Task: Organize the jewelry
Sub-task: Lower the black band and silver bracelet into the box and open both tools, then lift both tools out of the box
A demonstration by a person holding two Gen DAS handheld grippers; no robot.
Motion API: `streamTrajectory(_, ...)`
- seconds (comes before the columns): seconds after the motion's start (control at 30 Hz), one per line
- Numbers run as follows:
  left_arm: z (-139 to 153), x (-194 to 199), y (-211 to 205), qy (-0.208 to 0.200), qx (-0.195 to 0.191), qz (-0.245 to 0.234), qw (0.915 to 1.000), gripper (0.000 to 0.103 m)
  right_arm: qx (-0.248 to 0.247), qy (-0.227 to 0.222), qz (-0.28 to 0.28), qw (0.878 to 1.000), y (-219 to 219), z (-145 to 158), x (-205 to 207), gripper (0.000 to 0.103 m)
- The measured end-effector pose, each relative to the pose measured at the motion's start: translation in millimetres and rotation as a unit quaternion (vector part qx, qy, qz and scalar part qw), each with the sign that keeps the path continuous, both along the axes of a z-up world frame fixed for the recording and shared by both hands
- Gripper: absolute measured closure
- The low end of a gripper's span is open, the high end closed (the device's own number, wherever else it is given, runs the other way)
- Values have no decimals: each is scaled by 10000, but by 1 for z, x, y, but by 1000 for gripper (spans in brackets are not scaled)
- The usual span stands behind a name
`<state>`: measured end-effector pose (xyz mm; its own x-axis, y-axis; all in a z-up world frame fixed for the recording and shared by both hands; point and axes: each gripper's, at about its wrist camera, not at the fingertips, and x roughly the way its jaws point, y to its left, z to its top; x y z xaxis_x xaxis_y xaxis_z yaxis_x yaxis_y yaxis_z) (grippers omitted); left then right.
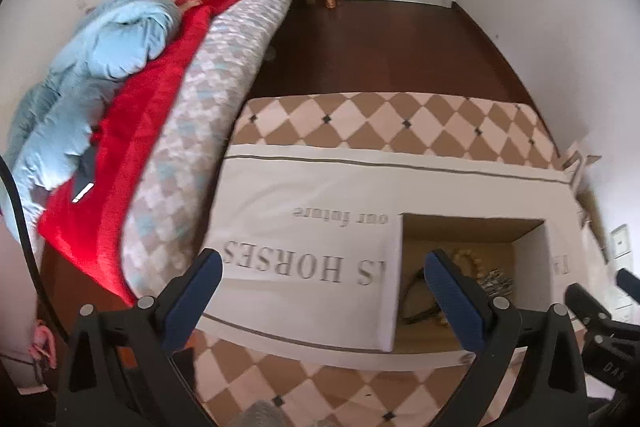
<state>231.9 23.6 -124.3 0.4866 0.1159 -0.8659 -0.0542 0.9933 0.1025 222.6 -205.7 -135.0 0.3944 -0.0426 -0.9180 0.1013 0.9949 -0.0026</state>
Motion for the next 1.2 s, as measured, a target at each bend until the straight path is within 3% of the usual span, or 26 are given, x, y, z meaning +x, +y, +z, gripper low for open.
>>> streamTrajectory(0.33,18,-37,6,-271,146,-19,9995,0,-20,-300,-25,9995,9,17,-34,0)
streamTrajectory(0.73,68,-96,16,-898,298,-86,9955,0,-126,-1112,97,9937,25,83,-86,0)
streamTrajectory(0.9,83,-112,16,-1049,208,-105,9942,0,197,-1248,177,9918,28,105,-101,0)
streamTrajectory(0.97,85,-115,16,-1079,130,-116,9940,0,596,-1270,156,9900,22,108,-108,0)
streamTrajectory(1.03,84,-117,14,-1095,146,-126,9938,0,692,-1229,73,9900,15,107,-112,0)
streamTrajectory(1.13,71,-116,8,-1090,546,-59,9925,0,645,-1119,-207,9914,-6,93,-118,0)
streamTrajectory(1.17,63,-113,5,-1049,669,-51,9922,0,645,-1032,-329,9920,-16,84,-120,2)
streamTrajectory(1.2,57,-112,3,-1016,747,-41,9920,0,726,-983,-440,9915,-26,76,-122,12)
